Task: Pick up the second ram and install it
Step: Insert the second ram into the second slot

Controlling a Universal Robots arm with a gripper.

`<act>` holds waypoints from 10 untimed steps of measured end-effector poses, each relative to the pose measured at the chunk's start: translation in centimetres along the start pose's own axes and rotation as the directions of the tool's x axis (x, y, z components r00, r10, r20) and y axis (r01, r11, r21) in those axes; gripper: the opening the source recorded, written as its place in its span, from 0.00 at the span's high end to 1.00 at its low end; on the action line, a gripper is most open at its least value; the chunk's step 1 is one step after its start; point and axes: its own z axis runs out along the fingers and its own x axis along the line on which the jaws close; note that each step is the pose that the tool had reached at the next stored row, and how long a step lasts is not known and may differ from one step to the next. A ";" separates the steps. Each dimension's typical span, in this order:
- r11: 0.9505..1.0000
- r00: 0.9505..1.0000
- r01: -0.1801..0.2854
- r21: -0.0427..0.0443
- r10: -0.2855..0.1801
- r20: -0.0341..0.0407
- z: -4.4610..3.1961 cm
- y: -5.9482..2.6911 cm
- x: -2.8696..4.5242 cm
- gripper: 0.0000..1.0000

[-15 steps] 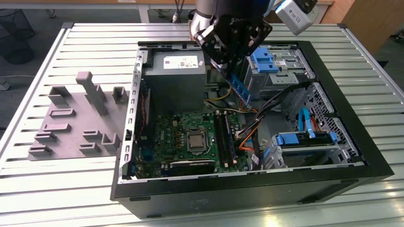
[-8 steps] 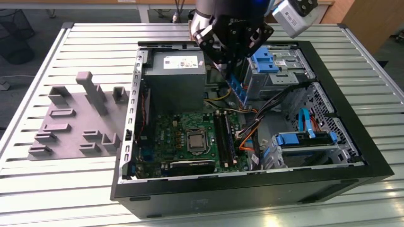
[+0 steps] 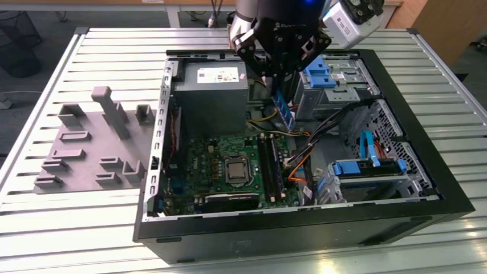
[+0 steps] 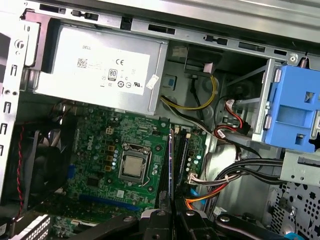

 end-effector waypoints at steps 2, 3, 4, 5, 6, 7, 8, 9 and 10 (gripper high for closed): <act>1.000 1.000 0.000 0.000 0.000 0.000 0.00 0.00 0.00 0.86; 1.000 1.000 0.000 0.000 0.000 0.000 0.00 0.00 0.00 0.86; 1.000 1.000 0.000 0.000 0.000 0.000 0.00 0.00 0.00 0.86; 1.000 1.000 0.000 0.000 0.000 0.000 0.00 0.00 0.00 0.86; 1.000 1.000 0.000 0.000 0.000 0.000 0.01 0.00 0.00 0.86; 1.000 1.000 0.000 0.000 0.000 0.000 0.00 0.00 0.00 0.86; 1.000 1.000 -0.001 0.000 0.001 0.000 0.00 0.00 0.00 0.86; 1.000 1.000 -0.001 0.000 0.001 0.000 0.00 0.00 0.00 0.86; 1.000 1.000 -0.001 0.000 0.001 0.000 0.00 0.00 0.00 0.86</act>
